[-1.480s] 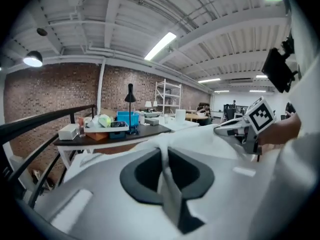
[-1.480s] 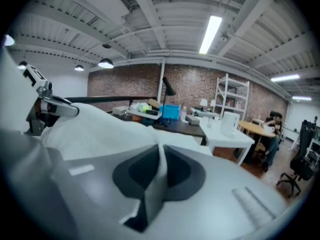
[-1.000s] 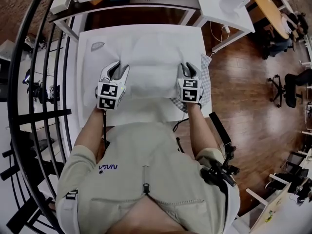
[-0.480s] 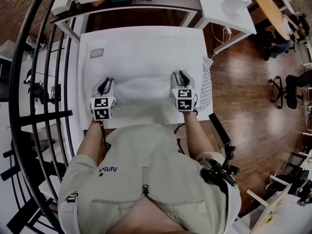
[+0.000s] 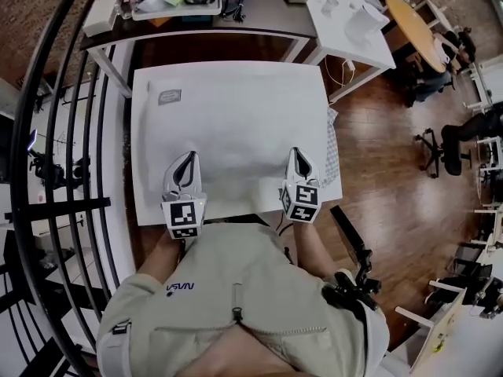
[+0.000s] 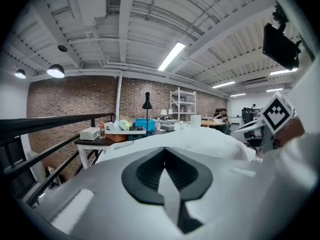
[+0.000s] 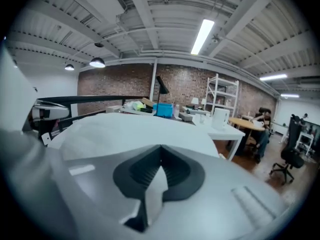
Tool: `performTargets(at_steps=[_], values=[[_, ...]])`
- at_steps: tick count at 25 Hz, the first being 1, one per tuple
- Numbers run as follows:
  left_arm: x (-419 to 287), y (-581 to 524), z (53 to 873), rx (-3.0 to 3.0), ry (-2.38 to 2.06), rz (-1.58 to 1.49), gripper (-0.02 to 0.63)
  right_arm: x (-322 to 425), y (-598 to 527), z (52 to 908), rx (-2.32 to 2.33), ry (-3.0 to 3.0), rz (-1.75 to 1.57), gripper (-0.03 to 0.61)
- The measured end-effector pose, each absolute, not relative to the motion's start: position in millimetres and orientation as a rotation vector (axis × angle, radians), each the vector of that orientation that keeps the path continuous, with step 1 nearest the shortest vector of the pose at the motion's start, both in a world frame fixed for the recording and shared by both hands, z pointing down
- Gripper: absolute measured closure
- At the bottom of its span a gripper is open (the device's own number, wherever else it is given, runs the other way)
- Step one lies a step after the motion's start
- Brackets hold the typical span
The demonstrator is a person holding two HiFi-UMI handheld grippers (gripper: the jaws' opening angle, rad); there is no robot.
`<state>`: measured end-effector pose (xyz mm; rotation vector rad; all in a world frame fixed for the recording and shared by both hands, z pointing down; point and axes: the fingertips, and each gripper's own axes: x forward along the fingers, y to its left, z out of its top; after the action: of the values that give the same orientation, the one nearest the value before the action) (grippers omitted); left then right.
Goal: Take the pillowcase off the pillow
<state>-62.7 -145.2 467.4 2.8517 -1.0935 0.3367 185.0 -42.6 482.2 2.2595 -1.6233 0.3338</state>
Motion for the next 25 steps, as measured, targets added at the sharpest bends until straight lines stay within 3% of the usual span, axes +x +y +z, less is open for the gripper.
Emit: performTargets(at_steps=[7, 25], values=[[-78.1, -120.3, 467.3, 2.906, -1.01, 0.266, 0.607, 136.9, -23.0, 474.1, 2.294, -1.64, 0.254, 0.574], [-22.8, 27.5, 421.9, 2.941, -1.246, 0.194, 0.607, 167.3, 59.6, 420.2, 2.235, -1.998, 0.104, 0.575]])
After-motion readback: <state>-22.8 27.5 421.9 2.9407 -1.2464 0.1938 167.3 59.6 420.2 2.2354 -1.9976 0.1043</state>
